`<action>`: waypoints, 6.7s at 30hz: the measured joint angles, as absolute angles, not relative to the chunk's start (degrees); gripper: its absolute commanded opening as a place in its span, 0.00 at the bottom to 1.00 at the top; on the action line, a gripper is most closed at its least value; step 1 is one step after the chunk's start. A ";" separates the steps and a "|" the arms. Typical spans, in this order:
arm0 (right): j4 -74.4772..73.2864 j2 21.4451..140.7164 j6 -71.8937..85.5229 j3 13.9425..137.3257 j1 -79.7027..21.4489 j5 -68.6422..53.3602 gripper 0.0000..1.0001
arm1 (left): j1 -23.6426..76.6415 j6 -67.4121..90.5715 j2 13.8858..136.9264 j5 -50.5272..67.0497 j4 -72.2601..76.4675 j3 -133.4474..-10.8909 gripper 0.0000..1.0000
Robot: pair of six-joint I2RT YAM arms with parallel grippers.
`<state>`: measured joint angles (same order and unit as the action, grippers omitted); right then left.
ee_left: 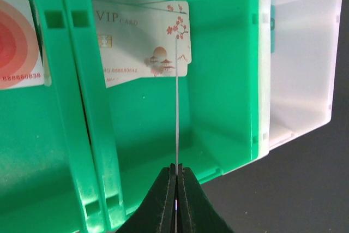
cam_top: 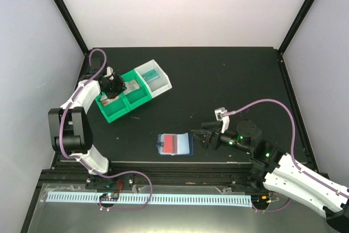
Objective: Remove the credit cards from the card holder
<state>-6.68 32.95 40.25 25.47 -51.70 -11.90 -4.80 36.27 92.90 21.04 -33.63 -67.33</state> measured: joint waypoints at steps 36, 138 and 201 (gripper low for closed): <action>-9.26 38.15 39.31 27.53 -51.70 -7.38 1.00 | -4.80 35.81 107.26 19.81 -30.63 -76.64 0.21; 9.17 90.72 51.40 32.73 -59.16 -8.03 0.07 | 26.24 57.74 53.06 41.08 16.01 -7.46 0.99; 11.35 75.02 50.87 23.22 -59.16 -3.55 0.34 | 43.05 62.63 72.40 37.60 29.47 -17.58 0.99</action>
<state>11.35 75.02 50.87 23.22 -59.16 -3.55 43.05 62.63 72.40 37.60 29.47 -17.58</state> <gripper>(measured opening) 0.329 0.990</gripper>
